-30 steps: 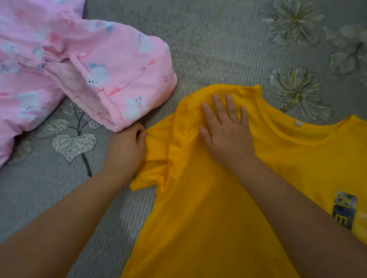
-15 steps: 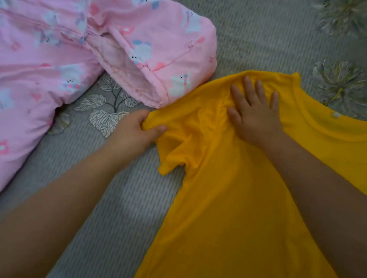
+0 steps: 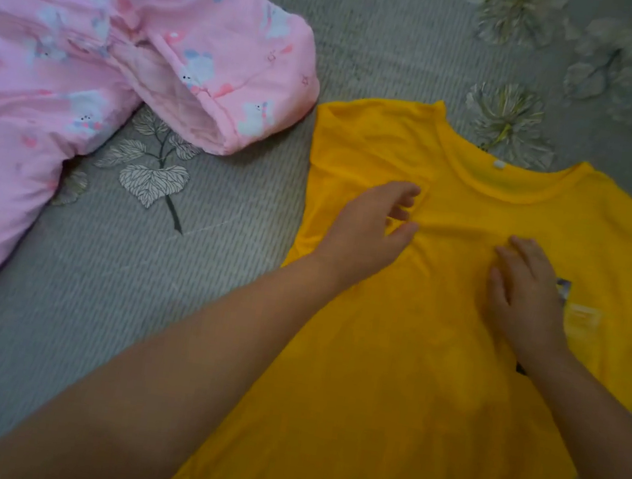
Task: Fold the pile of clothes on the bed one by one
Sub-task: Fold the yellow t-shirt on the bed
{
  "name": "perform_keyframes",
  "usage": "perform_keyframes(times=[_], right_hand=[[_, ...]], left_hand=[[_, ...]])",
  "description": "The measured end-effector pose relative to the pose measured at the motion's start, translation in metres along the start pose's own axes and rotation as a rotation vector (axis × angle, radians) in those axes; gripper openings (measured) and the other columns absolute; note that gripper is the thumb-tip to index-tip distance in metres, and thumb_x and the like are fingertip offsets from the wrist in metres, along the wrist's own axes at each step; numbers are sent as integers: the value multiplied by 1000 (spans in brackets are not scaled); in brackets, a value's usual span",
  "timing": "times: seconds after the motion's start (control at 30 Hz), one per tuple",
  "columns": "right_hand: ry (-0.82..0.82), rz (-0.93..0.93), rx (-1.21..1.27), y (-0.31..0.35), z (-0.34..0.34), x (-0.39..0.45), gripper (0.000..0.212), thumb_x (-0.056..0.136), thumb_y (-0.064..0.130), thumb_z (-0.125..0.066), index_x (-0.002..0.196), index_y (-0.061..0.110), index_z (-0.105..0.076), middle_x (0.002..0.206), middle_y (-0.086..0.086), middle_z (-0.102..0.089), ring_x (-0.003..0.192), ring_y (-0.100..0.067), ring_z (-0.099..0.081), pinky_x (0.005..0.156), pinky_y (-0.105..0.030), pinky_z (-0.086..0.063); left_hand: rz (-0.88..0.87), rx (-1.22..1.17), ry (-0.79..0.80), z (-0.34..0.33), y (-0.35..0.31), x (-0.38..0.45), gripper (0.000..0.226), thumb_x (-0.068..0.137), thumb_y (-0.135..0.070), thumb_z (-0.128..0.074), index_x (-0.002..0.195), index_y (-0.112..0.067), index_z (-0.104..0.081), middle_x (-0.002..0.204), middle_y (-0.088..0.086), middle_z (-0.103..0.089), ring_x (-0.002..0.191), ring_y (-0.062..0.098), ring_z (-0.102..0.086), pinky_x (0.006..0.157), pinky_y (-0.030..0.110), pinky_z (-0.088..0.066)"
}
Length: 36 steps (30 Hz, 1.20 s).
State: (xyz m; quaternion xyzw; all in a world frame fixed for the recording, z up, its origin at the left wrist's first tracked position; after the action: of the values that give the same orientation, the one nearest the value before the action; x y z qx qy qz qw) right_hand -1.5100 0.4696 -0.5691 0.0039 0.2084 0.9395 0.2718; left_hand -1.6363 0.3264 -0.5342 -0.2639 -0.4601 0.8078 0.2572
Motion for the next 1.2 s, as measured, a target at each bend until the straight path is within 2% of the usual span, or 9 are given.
perform_keyframes(times=[0.07,0.17,0.33,0.43,0.57,0.77,0.97,1.07,1.2], right_hand=[[-45,16,6,8,1,-1,27,80,-2,-56,101,-18,-60,107,-38,-57,104,-53,-52,93,-51,-39],[-72,21,95,34,-3,17,33,85,10,-55,108,-13,-59,106,-31,-60,99,-44,-56,87,-40,-38],[15,-65,141,68,-37,81,48,92,24,-53,135,6,-41,130,-19,-44,121,-31,-41,95,-32,-28],[56,-108,50,72,-49,107,37,91,13,-48,127,9,-51,128,-17,-50,118,-29,-44,89,-31,-34],[-61,-120,142,69,-29,105,31,83,3,-50,111,5,-63,110,-20,-61,104,-31,-52,73,-27,-32],[31,-112,0,55,-43,76,34,89,12,-50,123,3,-52,122,-22,-47,111,-32,-46,82,-32,-31],[-221,-59,175,30,13,28,26,82,5,-54,104,-8,-62,102,-28,-59,97,-38,-57,80,-29,-34],[-348,-267,131,-36,46,-29,32,81,10,-49,104,-9,-61,102,-30,-59,98,-41,-55,85,-31,-34],[-453,-830,184,-154,68,-98,43,92,22,-48,123,-8,-46,123,-29,-50,117,-38,-45,95,-40,-33]], left_hand=[[-141,324,-147,19,15,-24,43,75,-10,-69,111,8,-57,105,28,-59,97,40,-58,82,29,-37],[-27,624,-124,28,61,-56,59,64,-21,-81,112,5,-59,105,31,-55,96,44,-54,81,42,-43],[-17,567,-98,30,89,-66,33,73,-3,-70,104,7,-63,91,28,-59,82,41,-58,67,41,-46],[-96,517,-164,37,79,-60,21,77,-3,-54,90,7,-66,74,24,-58,65,36,-58,52,37,-47],[-256,615,-156,45,73,-59,30,73,-8,-42,78,7,-67,62,19,-56,53,30,-56,44,34,-46],[-222,711,-76,39,78,-62,38,69,-19,-42,83,0,-72,98,27,-63,88,45,-61,74,51,-48],[-327,714,-60,10,37,-40,36,80,-18,-44,92,4,-69,110,30,-60,104,49,-55,88,57,-42],[-443,674,13,-40,8,-29,39,80,-18,-43,100,6,-66,113,30,-59,109,49,-52,88,57,-42],[-510,649,94,-113,-16,-16,37,79,-14,-53,107,8,-63,119,31,-55,115,51,-47,91,58,-40]])
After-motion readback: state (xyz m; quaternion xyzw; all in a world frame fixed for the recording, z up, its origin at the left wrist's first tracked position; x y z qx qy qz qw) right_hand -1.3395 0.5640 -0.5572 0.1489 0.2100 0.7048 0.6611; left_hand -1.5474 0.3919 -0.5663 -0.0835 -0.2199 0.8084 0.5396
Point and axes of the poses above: each hand's wrist, its own x-axis towards the middle knuckle, its own z-axis out of the back of the hand, y = z × x, the point moved 8 cm from there along x, towards the middle knuckle
